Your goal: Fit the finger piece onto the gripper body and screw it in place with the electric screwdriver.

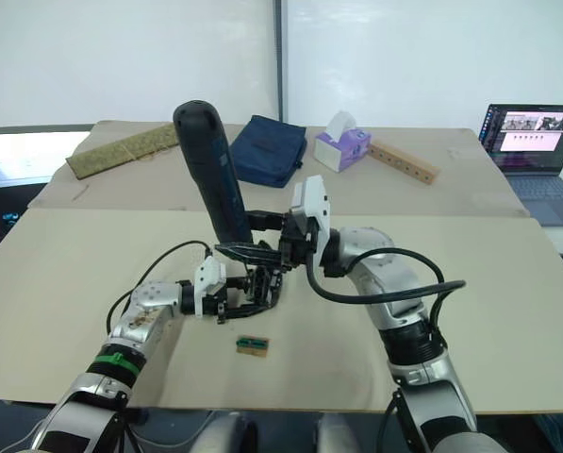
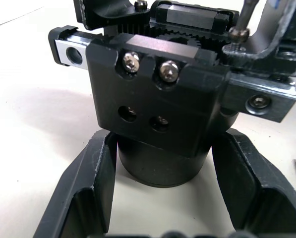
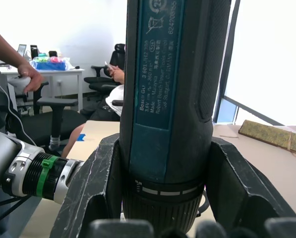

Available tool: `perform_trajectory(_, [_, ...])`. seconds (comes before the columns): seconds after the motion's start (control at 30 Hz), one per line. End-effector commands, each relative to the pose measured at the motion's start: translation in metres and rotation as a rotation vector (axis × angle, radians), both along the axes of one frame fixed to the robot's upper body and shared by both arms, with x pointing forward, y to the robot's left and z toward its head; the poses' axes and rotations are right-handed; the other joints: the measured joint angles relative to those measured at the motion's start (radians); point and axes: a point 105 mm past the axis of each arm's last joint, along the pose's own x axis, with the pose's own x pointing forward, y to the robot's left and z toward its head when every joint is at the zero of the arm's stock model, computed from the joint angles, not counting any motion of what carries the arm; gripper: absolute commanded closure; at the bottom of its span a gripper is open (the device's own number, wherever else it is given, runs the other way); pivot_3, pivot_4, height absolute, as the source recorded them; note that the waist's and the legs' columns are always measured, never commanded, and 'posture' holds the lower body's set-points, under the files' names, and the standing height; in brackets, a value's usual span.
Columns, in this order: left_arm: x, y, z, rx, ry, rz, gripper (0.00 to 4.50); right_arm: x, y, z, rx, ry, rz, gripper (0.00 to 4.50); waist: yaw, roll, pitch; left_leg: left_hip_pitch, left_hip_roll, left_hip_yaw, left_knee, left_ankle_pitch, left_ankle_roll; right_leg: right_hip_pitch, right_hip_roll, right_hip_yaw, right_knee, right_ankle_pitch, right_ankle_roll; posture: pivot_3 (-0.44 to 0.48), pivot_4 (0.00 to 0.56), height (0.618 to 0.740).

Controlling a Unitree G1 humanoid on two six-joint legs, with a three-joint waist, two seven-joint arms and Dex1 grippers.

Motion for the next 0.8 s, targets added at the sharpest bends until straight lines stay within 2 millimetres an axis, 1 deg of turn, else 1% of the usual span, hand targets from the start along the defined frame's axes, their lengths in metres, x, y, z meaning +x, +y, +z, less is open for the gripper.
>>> perform_trajectory(0.03, [-0.001,-0.003,-0.003,0.013,0.007,-0.01,2.2,0.006,-0.001,-0.031,-0.104,0.088,-0.039,2.58,0.0,0.0,0.0,0.0,0.0,0.0,0.0,0.0,0.0,0.0,0.0,0.0,0.0,0.0,0.0,0.0,0.15,0.74])
perform_trajectory(0.43, [0.0,-0.002,-0.006,0.013,0.012,-0.006,2.2,0.006,-0.003,-0.051,-0.148,0.14,-0.048,2.58,0.0,0.0,-0.008,0.006,0.0,0.0,-0.002,0.0,0.0,0.007,0.0,0.0,-0.003,0.0,0.0,0.0,0.15,0.74])
perform_trajectory(0.6, [0.0,-0.002,-0.007,0.015,0.013,-0.005,2.2,0.005,-0.001,-0.052,-0.146,0.133,-0.044,2.58,-0.001,0.0,-0.013,0.006,0.0,0.0,-0.002,0.0,0.0,0.007,0.0,0.0,-0.004,0.0,0.0,0.0,0.15,0.74])
perform_trajectory(0.8, [0.0,-0.001,-0.007,0.019,0.014,-0.005,2.2,0.006,-0.001,-0.047,-0.129,0.113,-0.044,2.58,-0.001,0.0,-0.014,0.006,0.001,0.0,-0.003,0.0,0.0,0.007,0.0,0.0,-0.004,0.0,0.0,0.0,0.15,0.74])
